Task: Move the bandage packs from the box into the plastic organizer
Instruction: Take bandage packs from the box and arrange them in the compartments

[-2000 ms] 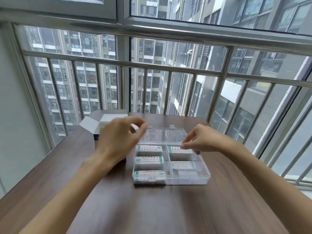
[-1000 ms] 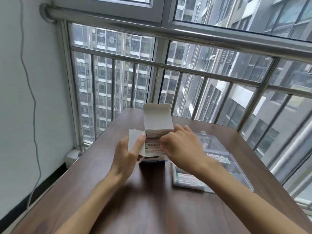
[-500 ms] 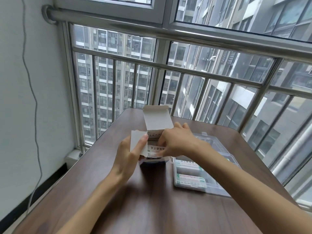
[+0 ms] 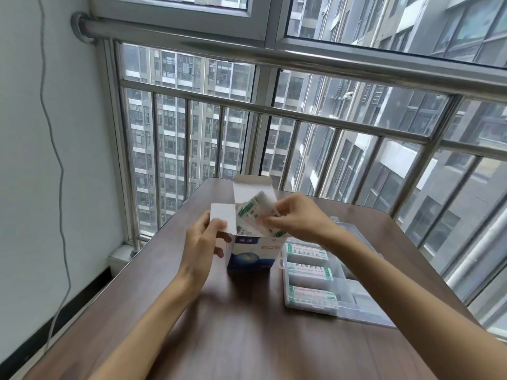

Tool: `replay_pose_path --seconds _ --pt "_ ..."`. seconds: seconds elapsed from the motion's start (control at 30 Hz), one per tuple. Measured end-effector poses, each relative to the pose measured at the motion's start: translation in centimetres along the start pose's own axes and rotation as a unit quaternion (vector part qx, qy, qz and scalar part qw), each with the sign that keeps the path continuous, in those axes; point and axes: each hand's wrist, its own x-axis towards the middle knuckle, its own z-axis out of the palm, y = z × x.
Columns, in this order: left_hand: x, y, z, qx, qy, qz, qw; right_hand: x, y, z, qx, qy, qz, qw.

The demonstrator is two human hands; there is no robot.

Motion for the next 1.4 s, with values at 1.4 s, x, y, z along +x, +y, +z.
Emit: replay_pose_path --seconds 1.4 --pt "-1.1 6.7 4.5 0.4 0.005 0.172 0.9 -1.2 0.5 -2.9 0.329 0.023 0.082 0.94"
